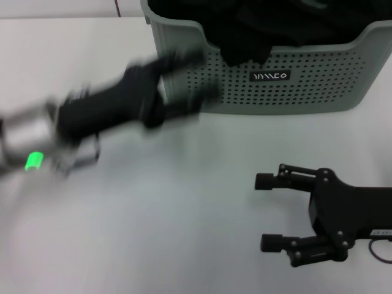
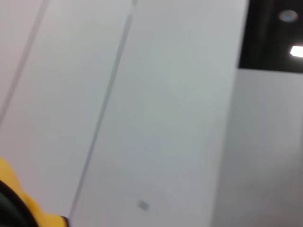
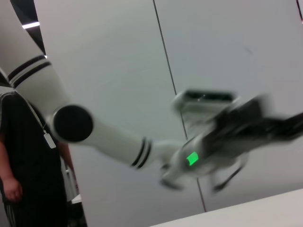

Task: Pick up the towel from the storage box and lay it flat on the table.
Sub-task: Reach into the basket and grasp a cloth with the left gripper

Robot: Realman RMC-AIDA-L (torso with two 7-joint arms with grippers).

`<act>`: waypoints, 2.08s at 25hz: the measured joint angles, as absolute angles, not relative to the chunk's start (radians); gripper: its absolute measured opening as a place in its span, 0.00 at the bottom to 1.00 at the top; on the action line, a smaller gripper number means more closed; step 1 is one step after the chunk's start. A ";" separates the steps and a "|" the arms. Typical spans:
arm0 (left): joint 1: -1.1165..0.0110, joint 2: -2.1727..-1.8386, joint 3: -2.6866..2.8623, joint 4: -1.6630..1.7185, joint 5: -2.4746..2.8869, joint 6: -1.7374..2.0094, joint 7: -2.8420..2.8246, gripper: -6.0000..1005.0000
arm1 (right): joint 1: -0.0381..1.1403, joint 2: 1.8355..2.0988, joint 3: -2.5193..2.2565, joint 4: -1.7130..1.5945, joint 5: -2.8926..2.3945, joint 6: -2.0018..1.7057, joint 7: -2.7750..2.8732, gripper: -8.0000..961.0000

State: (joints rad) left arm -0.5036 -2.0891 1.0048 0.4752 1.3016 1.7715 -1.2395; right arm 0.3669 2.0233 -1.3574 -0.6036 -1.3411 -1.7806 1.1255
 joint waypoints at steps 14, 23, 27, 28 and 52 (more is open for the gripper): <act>-0.760 -2.094 1.065 0.651 1.269 1.125 -1.567 0.80 | 0.380 2.028 -1.441 -0.583 -1.306 -1.736 1.117 0.90; -0.855 -2.098 1.212 0.646 1.267 0.724 -1.657 0.76 | 0.392 2.028 -1.445 -0.584 -1.294 -1.736 1.112 0.90; -0.865 -2.099 1.236 0.644 1.267 0.701 -1.679 0.73 | 0.392 2.028 -1.445 -0.583 -1.290 -1.736 1.105 0.90; -0.868 -2.100 1.240 0.642 1.267 0.700 -1.683 0.73 | 0.392 2.028 -1.445 -0.583 -1.289 -1.736 1.105 0.90; -0.858 -2.104 1.379 0.594 1.059 0.778 -1.559 0.29 | 0.381 2.028 -1.456 -0.572 -1.264 -1.745 1.079 0.90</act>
